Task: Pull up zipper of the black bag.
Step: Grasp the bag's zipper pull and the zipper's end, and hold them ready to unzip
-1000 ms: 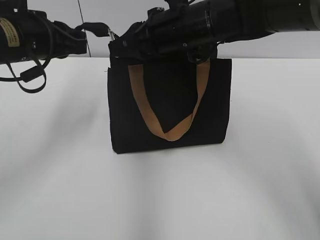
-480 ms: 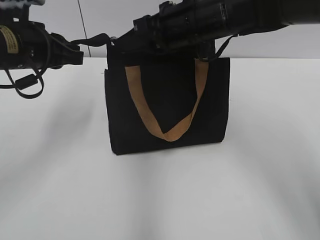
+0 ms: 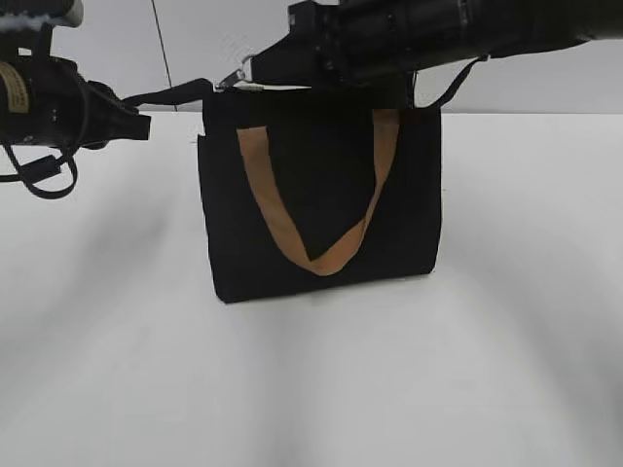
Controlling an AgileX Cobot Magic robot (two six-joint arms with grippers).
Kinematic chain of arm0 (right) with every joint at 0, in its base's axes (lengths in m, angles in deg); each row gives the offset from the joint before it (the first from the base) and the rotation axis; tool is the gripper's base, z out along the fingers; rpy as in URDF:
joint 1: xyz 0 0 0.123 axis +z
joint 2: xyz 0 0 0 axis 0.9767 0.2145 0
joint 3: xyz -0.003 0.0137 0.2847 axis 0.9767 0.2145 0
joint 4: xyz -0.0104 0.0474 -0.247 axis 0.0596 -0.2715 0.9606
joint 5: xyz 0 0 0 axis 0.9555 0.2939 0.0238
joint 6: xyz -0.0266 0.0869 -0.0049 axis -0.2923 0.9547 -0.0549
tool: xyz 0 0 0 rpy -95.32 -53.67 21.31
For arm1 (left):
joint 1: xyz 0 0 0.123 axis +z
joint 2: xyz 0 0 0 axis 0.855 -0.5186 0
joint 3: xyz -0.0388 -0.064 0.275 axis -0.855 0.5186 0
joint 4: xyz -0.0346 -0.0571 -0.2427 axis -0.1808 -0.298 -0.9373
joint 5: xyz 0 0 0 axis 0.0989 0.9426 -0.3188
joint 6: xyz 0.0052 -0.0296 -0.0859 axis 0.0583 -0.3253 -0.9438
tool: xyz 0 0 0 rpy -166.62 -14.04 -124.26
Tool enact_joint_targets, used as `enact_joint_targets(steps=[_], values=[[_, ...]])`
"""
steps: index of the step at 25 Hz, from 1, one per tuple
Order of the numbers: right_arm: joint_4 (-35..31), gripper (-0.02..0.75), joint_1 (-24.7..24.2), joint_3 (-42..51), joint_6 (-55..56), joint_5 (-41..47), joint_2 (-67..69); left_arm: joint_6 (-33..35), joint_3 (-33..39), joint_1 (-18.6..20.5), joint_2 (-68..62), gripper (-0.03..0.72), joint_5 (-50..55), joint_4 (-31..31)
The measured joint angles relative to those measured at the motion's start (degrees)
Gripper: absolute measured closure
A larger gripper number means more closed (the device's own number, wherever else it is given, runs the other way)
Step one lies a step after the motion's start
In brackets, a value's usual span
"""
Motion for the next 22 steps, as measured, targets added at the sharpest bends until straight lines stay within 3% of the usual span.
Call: enact_joint_targets(steps=[9, 22], values=[[1.24, 0.752, -4.02, 0.0, 1.27, 2.98, -0.08, 0.0, -0.06, 0.07, 0.0, 0.667, 1.14, -0.19], [18.32, 0.752, -15.33, 0.0, 7.08, 5.34, -2.19, 0.0, -0.21, 0.15, 0.0, 0.667, 4.89, -0.76]])
